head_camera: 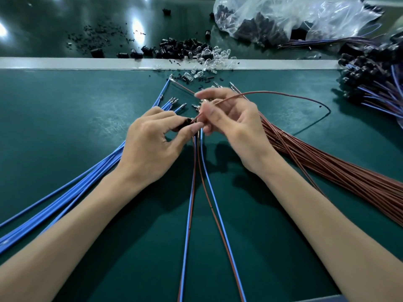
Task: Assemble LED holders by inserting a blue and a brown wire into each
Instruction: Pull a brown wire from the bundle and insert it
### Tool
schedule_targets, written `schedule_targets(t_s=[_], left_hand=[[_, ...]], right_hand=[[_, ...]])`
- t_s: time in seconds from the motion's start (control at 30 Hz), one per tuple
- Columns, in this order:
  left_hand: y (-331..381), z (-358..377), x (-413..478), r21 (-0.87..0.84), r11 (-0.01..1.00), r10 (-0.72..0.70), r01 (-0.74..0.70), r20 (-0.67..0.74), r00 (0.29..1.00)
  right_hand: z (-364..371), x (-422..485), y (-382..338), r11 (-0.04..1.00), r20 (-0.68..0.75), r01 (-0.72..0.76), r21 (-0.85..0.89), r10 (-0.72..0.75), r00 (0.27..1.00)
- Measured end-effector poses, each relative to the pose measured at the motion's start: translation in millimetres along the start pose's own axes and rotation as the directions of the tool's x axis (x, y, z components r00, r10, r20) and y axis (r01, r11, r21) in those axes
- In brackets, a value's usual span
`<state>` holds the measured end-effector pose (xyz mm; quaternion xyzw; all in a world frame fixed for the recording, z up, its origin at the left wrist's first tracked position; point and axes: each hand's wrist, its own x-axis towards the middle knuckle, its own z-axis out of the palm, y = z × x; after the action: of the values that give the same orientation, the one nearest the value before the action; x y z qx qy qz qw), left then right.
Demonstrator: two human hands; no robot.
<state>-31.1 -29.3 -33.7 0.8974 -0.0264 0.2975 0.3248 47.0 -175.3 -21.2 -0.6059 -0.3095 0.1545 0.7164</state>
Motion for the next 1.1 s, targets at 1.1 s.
schedule_targets(t_s=[1.1], left_hand=[[6.7, -6.1, -0.5, -0.324, 0.908, -0.161, 0.268, 0.321, 0.933]], right_hand=[[-1.8, 0.0, 5.5, 0.987, 0.024, -0.105, -0.122, 0.109, 0.994]])
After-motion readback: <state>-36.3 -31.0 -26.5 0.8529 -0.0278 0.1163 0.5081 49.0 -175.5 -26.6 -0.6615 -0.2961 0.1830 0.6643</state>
